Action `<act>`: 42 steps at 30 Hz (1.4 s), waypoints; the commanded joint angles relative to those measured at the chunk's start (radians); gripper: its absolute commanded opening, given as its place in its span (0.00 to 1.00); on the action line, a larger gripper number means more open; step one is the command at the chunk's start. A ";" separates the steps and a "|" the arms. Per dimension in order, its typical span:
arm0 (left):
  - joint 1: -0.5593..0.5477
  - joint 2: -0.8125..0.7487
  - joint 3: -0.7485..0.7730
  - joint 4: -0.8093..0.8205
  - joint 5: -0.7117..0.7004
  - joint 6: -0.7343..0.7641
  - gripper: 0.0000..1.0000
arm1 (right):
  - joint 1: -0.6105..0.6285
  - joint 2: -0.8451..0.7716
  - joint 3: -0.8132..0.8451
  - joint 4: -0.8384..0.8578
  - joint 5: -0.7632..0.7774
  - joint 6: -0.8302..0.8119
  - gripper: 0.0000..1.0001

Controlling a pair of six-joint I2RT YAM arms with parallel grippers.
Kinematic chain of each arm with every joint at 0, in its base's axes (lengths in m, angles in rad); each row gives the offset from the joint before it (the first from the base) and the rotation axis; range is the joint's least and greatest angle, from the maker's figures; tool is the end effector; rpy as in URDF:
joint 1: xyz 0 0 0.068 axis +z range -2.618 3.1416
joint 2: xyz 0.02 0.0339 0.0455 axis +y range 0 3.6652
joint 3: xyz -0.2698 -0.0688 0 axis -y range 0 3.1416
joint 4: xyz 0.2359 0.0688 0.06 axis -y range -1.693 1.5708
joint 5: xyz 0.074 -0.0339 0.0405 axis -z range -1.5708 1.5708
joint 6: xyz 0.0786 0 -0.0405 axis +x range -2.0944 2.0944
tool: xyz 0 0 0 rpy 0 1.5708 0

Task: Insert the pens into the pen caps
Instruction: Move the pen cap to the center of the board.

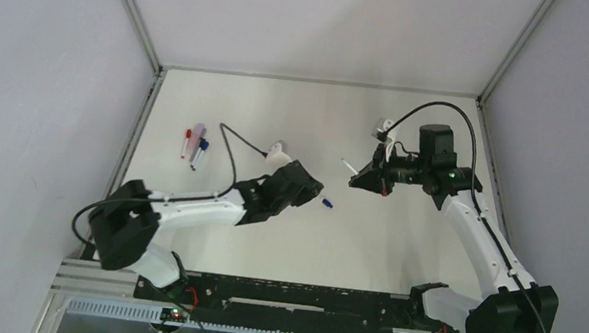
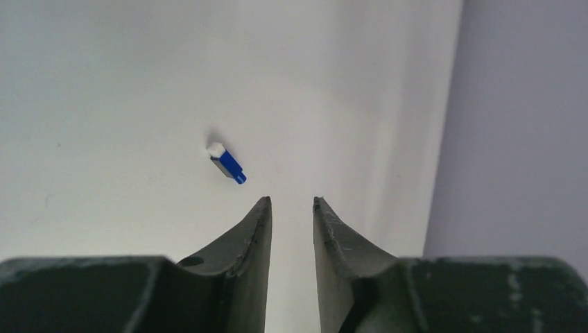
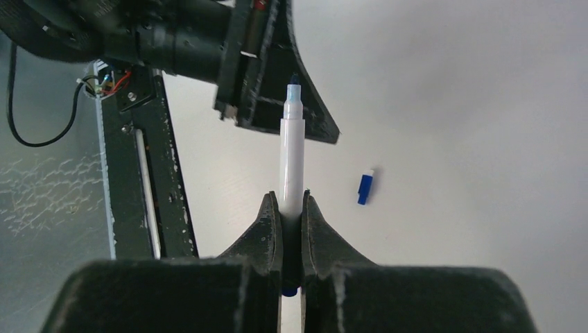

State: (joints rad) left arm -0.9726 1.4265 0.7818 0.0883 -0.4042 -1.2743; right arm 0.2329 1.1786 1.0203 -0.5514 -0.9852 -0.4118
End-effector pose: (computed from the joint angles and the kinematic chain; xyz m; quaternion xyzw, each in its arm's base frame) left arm 0.2114 -0.2553 0.2094 -0.2251 0.8319 -0.3531 0.3640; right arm 0.2265 0.1211 0.3084 -0.4409 0.6969 0.3952 0.4047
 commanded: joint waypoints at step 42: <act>0.056 0.680 0.855 -0.838 0.153 -0.137 0.48 | -0.082 -0.036 0.034 0.023 0.054 0.025 0.00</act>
State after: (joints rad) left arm -0.9215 2.0964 1.5810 -0.7193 -0.2703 -1.4147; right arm 0.1570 1.1664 1.0203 -0.5499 -0.9215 -0.3969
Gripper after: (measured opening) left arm 0.490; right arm 0.077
